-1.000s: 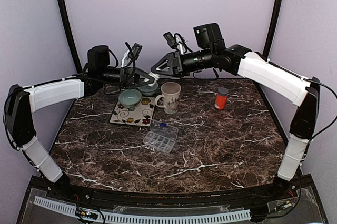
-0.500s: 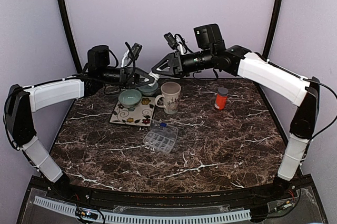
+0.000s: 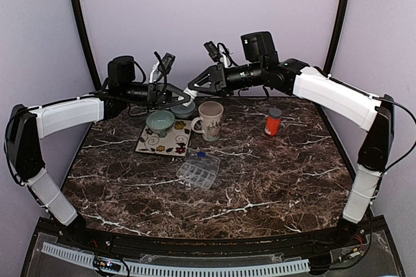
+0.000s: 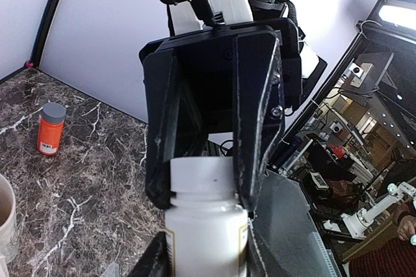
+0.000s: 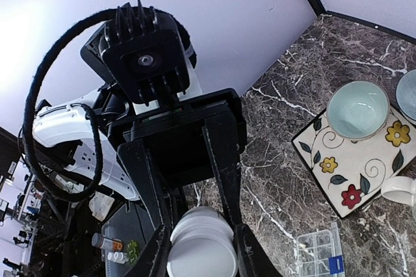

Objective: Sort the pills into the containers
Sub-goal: Screw the lid of the pill bottle onto the pill bottle.

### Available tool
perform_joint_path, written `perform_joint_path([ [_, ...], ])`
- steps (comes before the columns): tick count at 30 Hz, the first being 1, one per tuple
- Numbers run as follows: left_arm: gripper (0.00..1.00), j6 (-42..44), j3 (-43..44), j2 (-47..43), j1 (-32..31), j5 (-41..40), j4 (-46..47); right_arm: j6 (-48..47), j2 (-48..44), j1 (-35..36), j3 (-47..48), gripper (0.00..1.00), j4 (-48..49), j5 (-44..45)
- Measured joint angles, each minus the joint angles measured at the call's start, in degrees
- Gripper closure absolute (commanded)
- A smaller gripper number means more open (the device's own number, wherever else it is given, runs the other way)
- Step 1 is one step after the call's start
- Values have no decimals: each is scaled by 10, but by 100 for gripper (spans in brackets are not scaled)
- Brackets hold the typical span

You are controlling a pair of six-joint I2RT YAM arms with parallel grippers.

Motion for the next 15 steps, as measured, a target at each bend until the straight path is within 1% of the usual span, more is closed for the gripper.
perform_joint_path([
  [8, 100, 5, 0, 0, 0, -13, -6, 25, 3, -1, 1, 87, 0, -2],
  [12, 100, 34, 4, -1, -3, -38, -32, 35, 20, -4, 25, 90, -21, 2],
  [15, 100, 66, 16, -2, -9, -74, -64, 43, 31, -9, 46, 92, -43, 11],
])
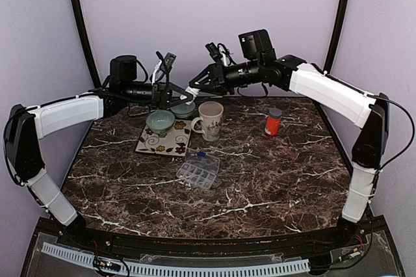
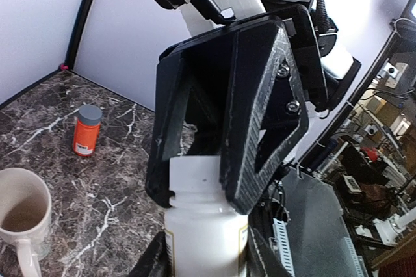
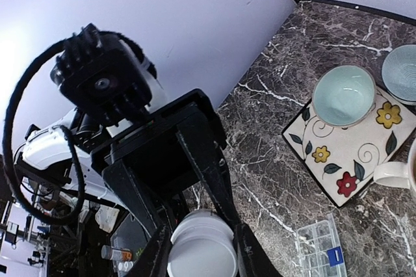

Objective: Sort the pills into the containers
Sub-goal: Screw the lid of the pill bottle onto the pill bottle.

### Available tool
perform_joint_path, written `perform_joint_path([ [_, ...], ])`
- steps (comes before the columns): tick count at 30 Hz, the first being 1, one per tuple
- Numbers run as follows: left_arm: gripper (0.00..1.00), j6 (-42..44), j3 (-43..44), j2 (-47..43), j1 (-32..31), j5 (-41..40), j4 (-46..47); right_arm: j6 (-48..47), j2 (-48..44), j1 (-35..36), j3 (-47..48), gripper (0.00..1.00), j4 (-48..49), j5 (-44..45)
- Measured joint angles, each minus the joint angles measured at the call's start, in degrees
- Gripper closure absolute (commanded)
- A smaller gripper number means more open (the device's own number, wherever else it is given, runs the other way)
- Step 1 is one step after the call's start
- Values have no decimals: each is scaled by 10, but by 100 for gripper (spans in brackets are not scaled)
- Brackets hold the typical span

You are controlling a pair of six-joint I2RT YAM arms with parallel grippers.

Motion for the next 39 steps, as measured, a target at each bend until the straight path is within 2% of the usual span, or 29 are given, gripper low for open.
perform_joint_path([
  [3, 100, 37, 7, -5, -14, -54, -24, 7, 6, -5, 16, 93, -22, 15],
  [10, 100, 124, 8, -26, -68, -255, -62, 23, 16, -12, 42, 95, -68, 57],
  [20, 100, 241, -20, -42, -165, -578, -55, 44, 45, -13, 81, 97, -117, 102],
  [24, 100, 280, -34, -42, -191, -676, -38, 50, 65, -13, 103, 95, -130, 103],
  [27, 100, 297, -46, -42, -202, -710, -24, 51, 69, -12, 104, 84, -135, 104],
  [30, 100, 307, -53, -42, -205, -718, -12, 51, 69, -12, 104, 59, -137, 107],
  [31, 100, 308, -54, -42, -205, -718, -9, 49, 69, -11, 104, 55, -137, 108],
  [35, 100, 315, -57, -46, -218, -681, 17, 47, 71, -2, 104, 47, -131, 113],
  [39, 100, 314, -58, -50, -224, -661, 23, 49, 68, 2, 99, 45, -125, 117],
])
